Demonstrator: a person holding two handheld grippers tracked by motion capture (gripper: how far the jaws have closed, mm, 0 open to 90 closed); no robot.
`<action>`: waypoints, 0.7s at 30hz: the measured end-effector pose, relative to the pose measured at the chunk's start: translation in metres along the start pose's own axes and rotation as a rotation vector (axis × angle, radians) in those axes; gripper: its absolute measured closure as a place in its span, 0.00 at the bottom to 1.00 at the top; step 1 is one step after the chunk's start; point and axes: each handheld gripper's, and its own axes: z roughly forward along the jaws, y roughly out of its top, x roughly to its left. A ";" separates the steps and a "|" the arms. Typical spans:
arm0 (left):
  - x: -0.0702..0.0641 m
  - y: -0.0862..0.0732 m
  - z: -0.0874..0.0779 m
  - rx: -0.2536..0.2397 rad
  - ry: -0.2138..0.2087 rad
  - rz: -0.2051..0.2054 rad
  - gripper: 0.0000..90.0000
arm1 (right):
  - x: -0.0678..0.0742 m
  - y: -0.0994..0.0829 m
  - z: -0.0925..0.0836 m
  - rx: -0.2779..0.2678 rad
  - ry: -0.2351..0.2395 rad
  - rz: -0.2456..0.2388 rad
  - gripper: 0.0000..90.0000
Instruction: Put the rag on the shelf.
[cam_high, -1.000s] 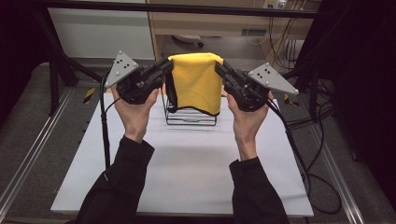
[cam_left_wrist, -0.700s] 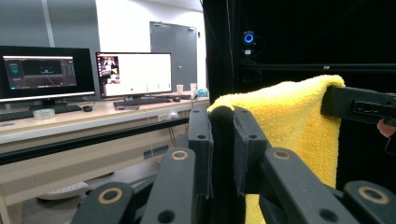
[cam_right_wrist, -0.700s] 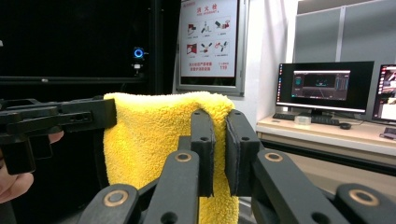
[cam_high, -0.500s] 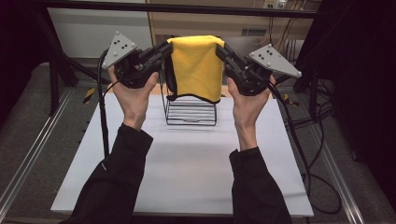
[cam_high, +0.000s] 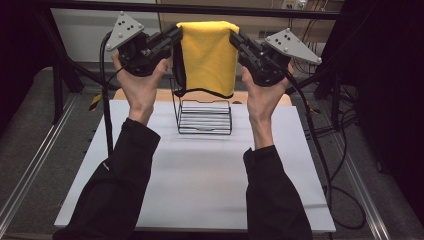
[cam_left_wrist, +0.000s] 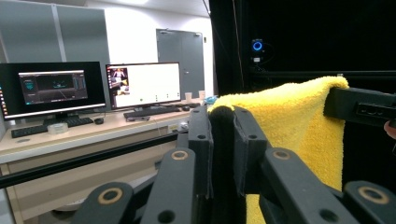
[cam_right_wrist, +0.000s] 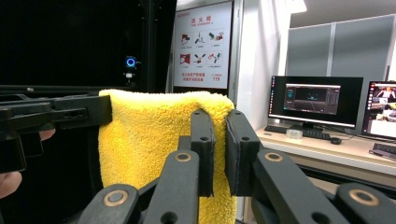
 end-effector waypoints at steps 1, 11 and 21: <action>0.002 0.001 0.001 0.000 0.003 -0.001 0.88 | 0.000 0.001 0.002 0.002 0.000 0.000 0.93; 0.010 0.012 0.014 -0.002 0.022 0.009 0.88 | -0.009 0.007 0.018 -0.012 -0.004 0.010 0.93; 0.019 0.014 0.036 0.009 0.034 0.011 0.88 | -0.021 0.010 0.033 -0.008 -0.016 0.008 0.93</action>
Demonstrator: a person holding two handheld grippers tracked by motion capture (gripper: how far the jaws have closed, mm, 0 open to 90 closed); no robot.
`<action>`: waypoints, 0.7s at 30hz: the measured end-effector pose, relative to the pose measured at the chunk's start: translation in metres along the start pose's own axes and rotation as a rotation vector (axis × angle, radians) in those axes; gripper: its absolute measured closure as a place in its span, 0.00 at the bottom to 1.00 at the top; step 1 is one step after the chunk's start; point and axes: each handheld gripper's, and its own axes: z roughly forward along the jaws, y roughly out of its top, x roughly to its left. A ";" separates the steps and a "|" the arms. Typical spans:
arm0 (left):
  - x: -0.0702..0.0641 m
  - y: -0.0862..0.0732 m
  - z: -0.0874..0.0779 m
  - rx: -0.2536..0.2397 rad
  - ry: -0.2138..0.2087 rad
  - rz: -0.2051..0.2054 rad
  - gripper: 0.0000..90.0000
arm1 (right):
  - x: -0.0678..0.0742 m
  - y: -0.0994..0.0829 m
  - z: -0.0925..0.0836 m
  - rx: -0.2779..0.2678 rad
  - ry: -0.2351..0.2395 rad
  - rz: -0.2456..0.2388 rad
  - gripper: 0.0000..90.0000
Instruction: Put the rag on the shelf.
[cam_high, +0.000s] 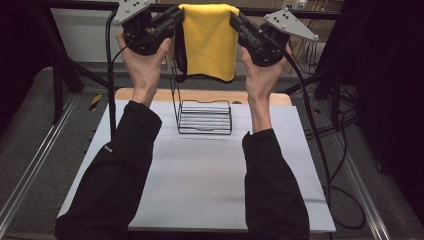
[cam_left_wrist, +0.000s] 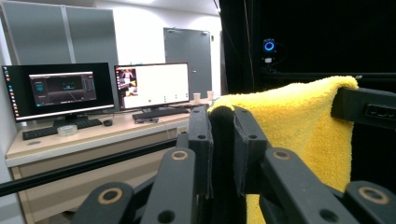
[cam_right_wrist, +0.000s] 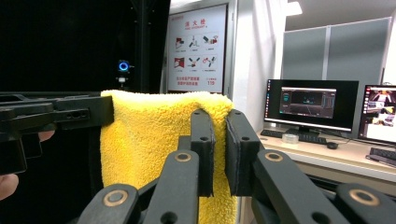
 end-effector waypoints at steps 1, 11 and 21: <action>0.002 0.000 0.001 0.002 0.007 0.010 0.88 | -0.001 -0.001 0.002 0.002 0.000 0.003 0.93; 0.017 0.003 0.022 0.023 0.010 0.008 0.88 | -0.011 -0.004 0.022 0.019 -0.015 0.005 0.93; 0.026 -0.011 0.036 0.032 0.003 0.013 0.88 | -0.022 -0.013 0.037 0.051 -0.035 -0.004 0.93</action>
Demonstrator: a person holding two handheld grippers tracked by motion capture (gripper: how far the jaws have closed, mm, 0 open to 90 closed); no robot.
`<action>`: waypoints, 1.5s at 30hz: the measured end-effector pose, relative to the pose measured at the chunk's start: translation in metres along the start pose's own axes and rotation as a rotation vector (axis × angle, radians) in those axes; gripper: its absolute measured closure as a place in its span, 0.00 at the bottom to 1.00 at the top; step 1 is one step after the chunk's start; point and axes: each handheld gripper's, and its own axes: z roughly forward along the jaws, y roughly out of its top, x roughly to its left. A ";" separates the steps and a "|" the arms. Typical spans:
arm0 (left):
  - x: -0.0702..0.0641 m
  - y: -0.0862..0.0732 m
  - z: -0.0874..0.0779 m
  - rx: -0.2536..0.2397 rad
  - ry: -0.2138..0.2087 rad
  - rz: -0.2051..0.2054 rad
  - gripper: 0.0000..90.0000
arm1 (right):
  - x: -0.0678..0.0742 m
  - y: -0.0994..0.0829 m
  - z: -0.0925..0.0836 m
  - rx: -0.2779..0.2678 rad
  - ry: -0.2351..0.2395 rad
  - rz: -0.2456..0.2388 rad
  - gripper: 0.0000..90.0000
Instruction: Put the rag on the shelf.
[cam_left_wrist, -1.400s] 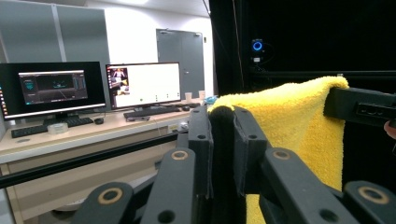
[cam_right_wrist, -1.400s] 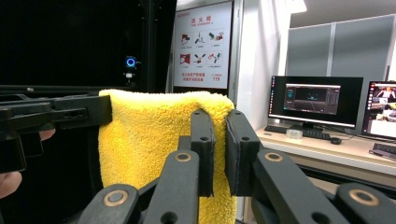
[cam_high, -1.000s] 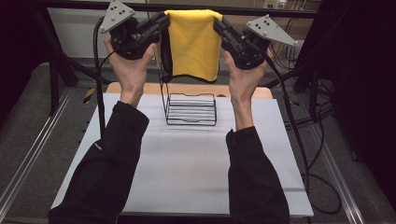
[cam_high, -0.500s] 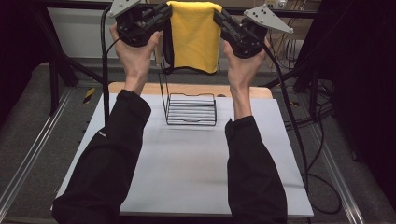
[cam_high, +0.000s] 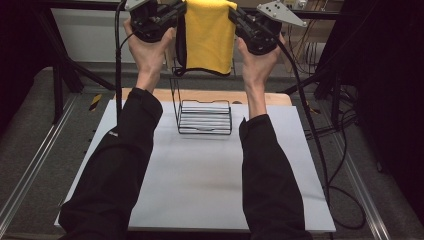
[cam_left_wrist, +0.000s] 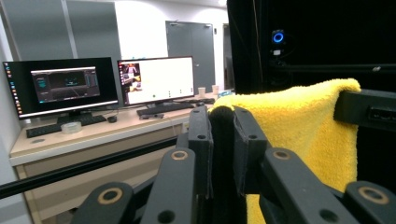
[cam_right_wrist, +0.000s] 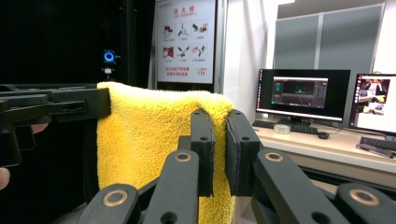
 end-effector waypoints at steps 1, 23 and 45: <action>0.001 -0.003 0.001 0.001 0.002 -0.004 0.88 | -0.001 -0.002 0.002 0.004 0.000 -0.003 0.93; 0.012 -0.060 -0.004 0.088 -0.006 -0.006 0.88 | -0.005 -0.050 0.014 0.117 0.042 -0.017 0.92; -0.008 -0.081 -0.033 0.146 -0.085 -0.002 0.87 | 0.006 -0.075 -0.027 0.197 0.102 -0.025 0.91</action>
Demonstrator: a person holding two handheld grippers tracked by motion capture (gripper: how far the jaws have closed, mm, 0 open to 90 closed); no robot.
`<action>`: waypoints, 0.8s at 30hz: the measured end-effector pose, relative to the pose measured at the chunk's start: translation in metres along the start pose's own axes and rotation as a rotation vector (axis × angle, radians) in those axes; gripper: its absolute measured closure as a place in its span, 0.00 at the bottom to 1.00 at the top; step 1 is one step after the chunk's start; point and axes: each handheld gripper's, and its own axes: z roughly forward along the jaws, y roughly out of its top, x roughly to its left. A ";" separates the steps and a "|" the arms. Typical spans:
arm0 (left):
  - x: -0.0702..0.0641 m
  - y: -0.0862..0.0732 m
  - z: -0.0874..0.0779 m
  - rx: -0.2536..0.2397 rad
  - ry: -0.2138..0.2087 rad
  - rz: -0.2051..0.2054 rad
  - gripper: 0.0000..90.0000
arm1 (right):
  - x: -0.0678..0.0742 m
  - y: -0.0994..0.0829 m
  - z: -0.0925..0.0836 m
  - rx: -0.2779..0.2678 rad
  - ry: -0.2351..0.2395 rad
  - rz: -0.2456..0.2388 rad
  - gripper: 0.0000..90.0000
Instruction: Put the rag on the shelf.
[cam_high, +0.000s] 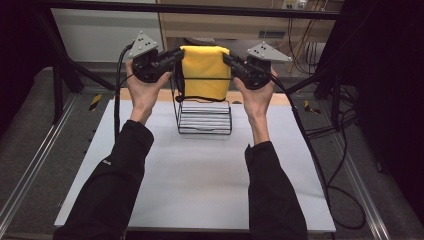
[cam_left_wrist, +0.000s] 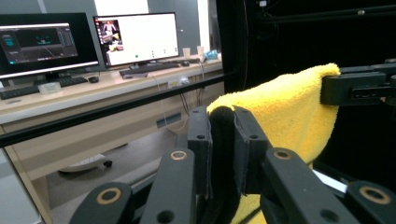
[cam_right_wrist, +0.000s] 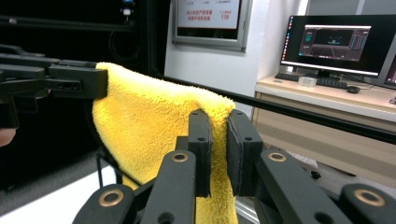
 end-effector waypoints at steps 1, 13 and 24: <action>-0.001 -0.001 -0.001 0.006 -0.005 0.006 0.87 | 0.000 -0.001 -0.001 0.007 0.001 -0.001 0.91; -0.013 -0.008 -0.018 0.104 -0.037 0.013 0.86 | 0.011 -0.005 -0.018 0.088 0.045 -0.032 0.90; -0.021 -0.013 -0.024 0.211 -0.036 0.017 0.84 | 0.015 -0.016 -0.024 0.141 0.088 -0.024 0.90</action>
